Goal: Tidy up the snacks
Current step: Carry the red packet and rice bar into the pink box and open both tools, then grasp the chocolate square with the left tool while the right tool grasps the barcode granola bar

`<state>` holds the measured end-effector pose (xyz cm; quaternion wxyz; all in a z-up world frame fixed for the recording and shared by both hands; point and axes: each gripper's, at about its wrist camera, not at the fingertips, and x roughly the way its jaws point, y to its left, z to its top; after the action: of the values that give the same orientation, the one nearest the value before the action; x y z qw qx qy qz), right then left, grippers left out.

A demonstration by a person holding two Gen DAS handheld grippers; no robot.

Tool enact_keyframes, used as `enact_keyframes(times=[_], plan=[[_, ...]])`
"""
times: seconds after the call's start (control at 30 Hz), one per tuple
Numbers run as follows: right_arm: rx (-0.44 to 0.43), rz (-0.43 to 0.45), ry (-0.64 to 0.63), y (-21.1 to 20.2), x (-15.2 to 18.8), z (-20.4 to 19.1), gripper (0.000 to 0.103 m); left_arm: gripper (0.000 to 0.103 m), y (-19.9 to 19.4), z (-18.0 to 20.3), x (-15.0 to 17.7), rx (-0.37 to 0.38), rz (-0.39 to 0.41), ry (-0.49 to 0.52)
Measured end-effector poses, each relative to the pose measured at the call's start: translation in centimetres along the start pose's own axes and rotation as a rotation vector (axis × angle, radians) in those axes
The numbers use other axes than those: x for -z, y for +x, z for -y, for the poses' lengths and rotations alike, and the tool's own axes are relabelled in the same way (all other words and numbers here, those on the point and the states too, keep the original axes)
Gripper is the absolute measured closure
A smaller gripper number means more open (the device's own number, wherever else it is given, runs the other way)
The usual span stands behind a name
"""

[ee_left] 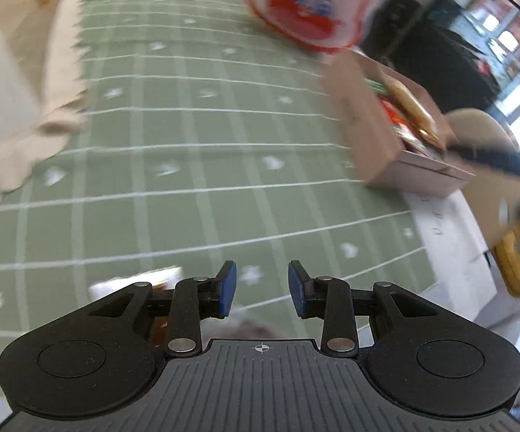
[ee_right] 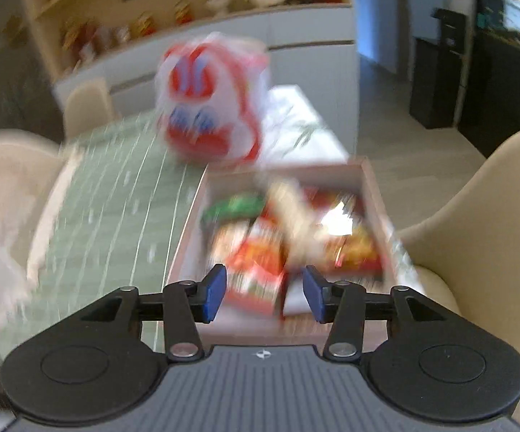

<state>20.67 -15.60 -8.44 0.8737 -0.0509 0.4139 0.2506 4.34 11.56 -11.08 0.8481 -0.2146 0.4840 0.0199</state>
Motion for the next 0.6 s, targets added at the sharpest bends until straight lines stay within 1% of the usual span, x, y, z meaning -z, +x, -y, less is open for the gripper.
enact_keyframes(times=[0.1, 0.2, 0.27, 0.37, 0.4, 0.43, 0.47, 0.53, 0.57, 0.6], plan=[[-0.067, -0.074, -0.102, 0.2, 3.8, -3.9, 0.051, 0.068, -1.2, -2.0, 0.4, -0.043, 0.022, -0.049], [-0.186, -0.148, -0.174, 0.2, 7.1, -8.2, 0.051, 0.068, -1.8, -4.1, 0.5, -0.087, 0.040, -0.101], [-0.268, -0.194, -0.217, 0.3, 8.7, -11.2, 0.051, 0.068, -2.0, -5.3, 0.8, -0.093, 0.047, -0.131], [-0.359, -0.235, -0.259, 0.6, 10.4, -14.8, 0.051, 0.068, -2.5, -6.3, 1.3, -0.087, 0.043, -0.167], [-0.375, -0.246, -0.282, 0.9, 10.9, -16.0, 0.050, 0.068, -2.6, -6.5, 1.5, -0.086, 0.042, -0.174], [-0.369, -0.228, -0.306, 0.7, 11.1, -16.8, 0.047, 0.068, -2.7, -6.7, 1.7, -0.087, 0.040, -0.181], [-0.360, -0.211, -0.339, 0.6, 11.4, -17.7, 0.046, 0.068, -2.7, -6.9, 2.0, -0.088, 0.036, -0.184], [-0.329, -0.198, -0.406, 0.4, 11.8, -18.8, 0.051, 0.068, -2.7, -6.9, 2.4, -0.089, 0.027, -0.181], [-0.315, -0.191, -0.425, 0.2, 11.9, -19.0, 0.062, 0.068, -2.6, -6.8, 2.6, -0.092, 0.023, -0.173], [-0.303, -0.188, -0.431, -0.1, 11.8, -18.9, 0.062, 0.068, -2.4, -6.5, 2.8, -0.094, 0.018, -0.161]])
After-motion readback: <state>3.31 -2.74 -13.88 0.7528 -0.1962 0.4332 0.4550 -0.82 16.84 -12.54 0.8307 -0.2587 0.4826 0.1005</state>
